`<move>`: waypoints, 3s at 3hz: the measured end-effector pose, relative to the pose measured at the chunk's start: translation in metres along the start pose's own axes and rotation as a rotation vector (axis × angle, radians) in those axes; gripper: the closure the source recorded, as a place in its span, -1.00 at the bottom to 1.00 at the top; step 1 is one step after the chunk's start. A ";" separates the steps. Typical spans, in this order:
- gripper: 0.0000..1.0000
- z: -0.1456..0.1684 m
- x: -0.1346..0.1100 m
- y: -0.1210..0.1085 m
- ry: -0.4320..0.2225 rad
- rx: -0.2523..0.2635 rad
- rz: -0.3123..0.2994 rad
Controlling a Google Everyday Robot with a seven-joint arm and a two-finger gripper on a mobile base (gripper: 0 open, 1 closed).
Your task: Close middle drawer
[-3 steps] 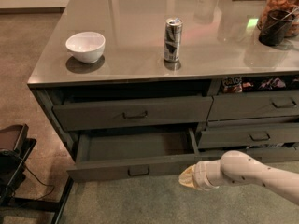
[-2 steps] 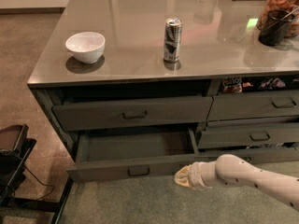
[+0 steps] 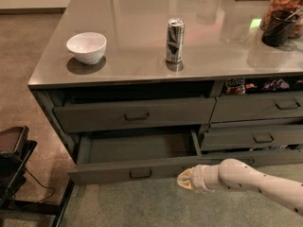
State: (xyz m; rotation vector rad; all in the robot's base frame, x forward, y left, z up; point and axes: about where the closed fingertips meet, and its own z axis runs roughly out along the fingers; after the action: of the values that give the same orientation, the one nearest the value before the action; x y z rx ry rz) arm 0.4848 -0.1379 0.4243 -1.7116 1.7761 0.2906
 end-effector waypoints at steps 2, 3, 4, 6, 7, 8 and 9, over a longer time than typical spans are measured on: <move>1.00 0.018 0.010 -0.015 -0.017 0.168 -0.080; 1.00 0.028 0.012 -0.030 -0.030 0.238 -0.115; 1.00 0.035 0.012 -0.047 -0.041 0.291 -0.142; 1.00 0.038 0.015 -0.086 -0.052 0.386 -0.174; 1.00 0.040 0.015 -0.106 -0.051 0.408 -0.184; 1.00 0.045 0.015 -0.124 -0.045 0.414 -0.194; 1.00 0.058 0.011 -0.148 -0.038 0.406 -0.211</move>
Offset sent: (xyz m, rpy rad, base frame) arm 0.0357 -0.0033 -0.0222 0.0112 -0.3039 -0.0654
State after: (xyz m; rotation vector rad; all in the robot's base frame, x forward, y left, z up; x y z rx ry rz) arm 0.6438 -0.1318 0.4139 -1.5651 1.4875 -0.1228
